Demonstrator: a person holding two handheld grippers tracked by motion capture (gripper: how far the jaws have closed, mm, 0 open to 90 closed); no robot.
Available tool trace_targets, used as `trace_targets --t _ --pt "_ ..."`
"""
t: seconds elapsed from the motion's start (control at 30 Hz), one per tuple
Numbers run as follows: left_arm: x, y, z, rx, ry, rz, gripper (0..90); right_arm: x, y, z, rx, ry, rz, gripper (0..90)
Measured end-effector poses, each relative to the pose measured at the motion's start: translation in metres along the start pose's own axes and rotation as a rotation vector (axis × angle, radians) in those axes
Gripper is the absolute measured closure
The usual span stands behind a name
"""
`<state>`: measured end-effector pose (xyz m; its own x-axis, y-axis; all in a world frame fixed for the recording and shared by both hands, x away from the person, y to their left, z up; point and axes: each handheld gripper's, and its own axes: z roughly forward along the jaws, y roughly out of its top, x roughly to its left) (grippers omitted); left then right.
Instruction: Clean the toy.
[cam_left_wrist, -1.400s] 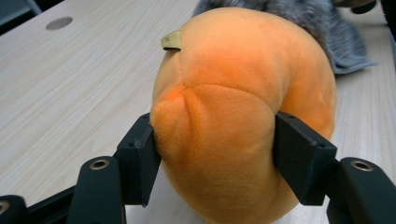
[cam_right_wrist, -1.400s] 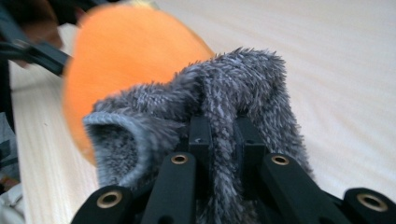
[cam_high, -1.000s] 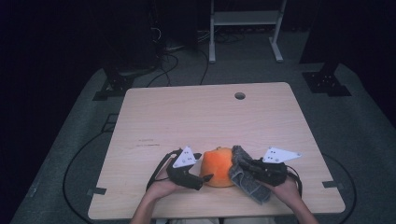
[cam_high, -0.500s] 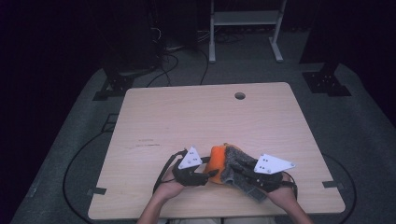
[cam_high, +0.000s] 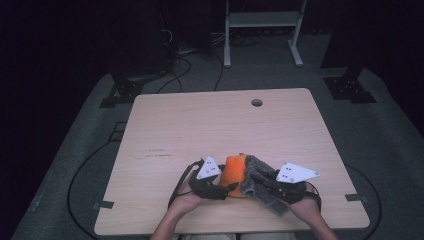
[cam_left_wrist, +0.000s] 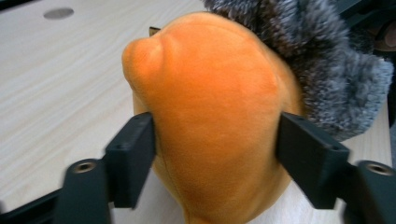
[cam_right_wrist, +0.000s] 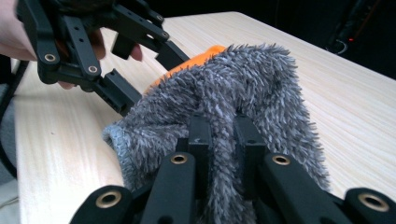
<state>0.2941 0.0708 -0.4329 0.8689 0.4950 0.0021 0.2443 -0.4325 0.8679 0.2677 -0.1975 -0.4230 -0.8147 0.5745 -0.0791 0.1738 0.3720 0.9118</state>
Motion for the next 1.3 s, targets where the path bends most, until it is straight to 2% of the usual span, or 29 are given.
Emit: trace_targets --t 0.07,0.1,0.17,0.23,0.3,0.37,0.43,0.47,0.57,0.63,0.7,0.73,0.83,0.9,0.97,1.03,1.07,1.1,1.13,1.17,1.2,1.23,1.27,1.3 --pt "-0.005 0.002 0.0 -0.004 0.005 0.018 34.9 -0.002 0.002 -0.004 -0.004 -0.014 0.015 79.3" --pt "-0.008 0.003 0.001 -0.002 0.007 0.041 35.3 -0.001 0.004 -0.005 -0.011 -0.014 0.018 79.3" --pt "-0.014 0.005 0.001 0.003 0.015 0.094 35.7 0.007 0.011 -0.007 -0.045 0.027 -0.01 79.2" --pt "-0.017 0.007 0.001 0.021 0.025 0.133 36.2 0.011 0.014 -0.005 -0.032 0.038 -0.04 79.2" --pt "-0.016 0.005 0.0 0.016 0.019 0.135 37.9 0.009 0.01 -0.003 -0.02 0.033 -0.06 79.3" --pt "-0.014 0.003 -0.001 0.012 0.009 0.118 38.5 -0.002 0.004 -0.007 -0.012 0.024 -0.023 79.4" --pt "-0.014 0.003 -0.001 0.01 0.006 0.122 38.4 -0.014 -0.001 -0.011 0.019 -0.039 0.013 79.3" --pt "-0.016 0.003 0.0 0.007 0.001 0.131 38.4 -0.018 -0.002 -0.013 0.022 -0.044 0.042 79.3" --pt "-0.018 0.004 0.001 0.012 -0.014 0.153 38.4 -0.015 0.003 -0.015 -0.016 0.0 0.043 79.2" --pt "-0.015 0.003 -0.002 0.006 -0.033 0.135 37.0 -0.014 0.003 -0.012 -0.01 0.021 0.036 79.2" --pt "-0.008 0.002 -0.004 -0.033 -0.053 0.047 33.1 -0.019 -0.002 -0.01 -0.018 0.039 0.065 79.2" --pt "-0.007 0.002 -0.004 -0.037 -0.051 0.038 34.8 -0.022 -0.005 -0.011 -0.02 0.039 0.079 79.2" --pt "-0.013 0.003 -0.001 -0.028 -0.034 0.084 39.3 -0.024 -0.005 -0.015 -0.006 0.027 0.094 79.2" --pt "-0.018 0.005 0.0 -0.022 -0.036 0.131 40.5 -0.022 0.001 -0.017 -0.033 0.048 0.1 79.3" --pt "-0.023 0.005 0.0 0.0 -0.036 0.192 41.1 -0.015 0.01 -0.015 -0.053 0.083 0.067 79.2" --pt "-0.023 0.003 -0.001 0.016 -0.038 0.217 41.2 -0.011 0.012 -0.012 -0.04 0.087 0.036 79.2" --pt "-0.02 0.003 -0.002 0.005 -0.05 0.198 40.9 -0.012 0.011 -0.011 -0.036 0.092 0.042 79.2" --pt "-0.017 0.003 -0.003 -0.011 -0.057 0.161 39.6 -0.015 0.008 -0.01 -0.03 0.086 0.052 79.3" --pt "-0.015 0.004 -0.003 -0.028 -0.06 0.119 35.0 -0.017 0.004 -0.01 -0.021 0.081 0.064 79.4" --pt "-0.013 0.006 -0.002 -0.037 -0.046 0.063 27.6 -0.018 0.002 -0.011 -0.019 0.079 0.079 79.5" --pt "-0.013 0.008 0.001 -0.028 -0.035 0.026 21.5 -0.018 0.0 -0.012 -0.022 0.095 0.094 79.7" --pt "-0.014 0.008 0.004 -0.006 -0.04 0.033 20.7 -0.016 0.001 -0.013 -0.018 0.123 0.088 79.7" --pt "-0.016 0.006 0.005 -0.006 -0.036 0.074 24.6 -0.012 0.003 -0.013 -0.008 0.135 0.069 79.7" --pt "-0.019 0.005 0.005 -0.019 -0.039 0.096 28.8 -0.01 0.007 -0.014 0.002 0.139 0.053 79.7"
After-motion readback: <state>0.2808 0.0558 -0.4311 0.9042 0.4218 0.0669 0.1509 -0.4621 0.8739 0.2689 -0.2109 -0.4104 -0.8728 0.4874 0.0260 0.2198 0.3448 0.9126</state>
